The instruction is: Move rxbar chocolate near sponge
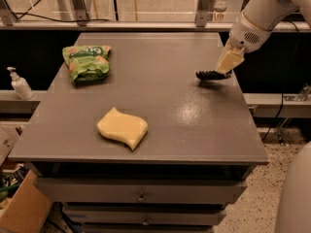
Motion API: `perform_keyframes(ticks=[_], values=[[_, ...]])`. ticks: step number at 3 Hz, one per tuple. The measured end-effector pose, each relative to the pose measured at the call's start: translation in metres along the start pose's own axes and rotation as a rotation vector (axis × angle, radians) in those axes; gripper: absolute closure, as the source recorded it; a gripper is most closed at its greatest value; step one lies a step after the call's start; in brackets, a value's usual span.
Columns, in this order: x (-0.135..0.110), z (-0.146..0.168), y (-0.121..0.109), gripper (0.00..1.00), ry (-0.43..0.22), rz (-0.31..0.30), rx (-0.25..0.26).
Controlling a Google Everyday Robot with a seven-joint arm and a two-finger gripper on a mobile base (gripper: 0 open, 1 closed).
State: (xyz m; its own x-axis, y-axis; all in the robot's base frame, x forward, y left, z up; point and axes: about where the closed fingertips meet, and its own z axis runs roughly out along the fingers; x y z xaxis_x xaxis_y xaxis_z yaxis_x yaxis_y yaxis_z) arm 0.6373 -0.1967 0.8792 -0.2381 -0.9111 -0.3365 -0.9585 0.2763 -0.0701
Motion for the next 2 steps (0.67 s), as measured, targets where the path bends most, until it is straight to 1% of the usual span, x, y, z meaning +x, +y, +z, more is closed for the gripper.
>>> perform_keyframes(ticks=[1, 2], values=[[0.011, -0.022, 0.037, 1.0, -0.042, -0.027, -0.036], [0.017, -0.047, 0.082, 1.0, -0.101, -0.067, -0.083]])
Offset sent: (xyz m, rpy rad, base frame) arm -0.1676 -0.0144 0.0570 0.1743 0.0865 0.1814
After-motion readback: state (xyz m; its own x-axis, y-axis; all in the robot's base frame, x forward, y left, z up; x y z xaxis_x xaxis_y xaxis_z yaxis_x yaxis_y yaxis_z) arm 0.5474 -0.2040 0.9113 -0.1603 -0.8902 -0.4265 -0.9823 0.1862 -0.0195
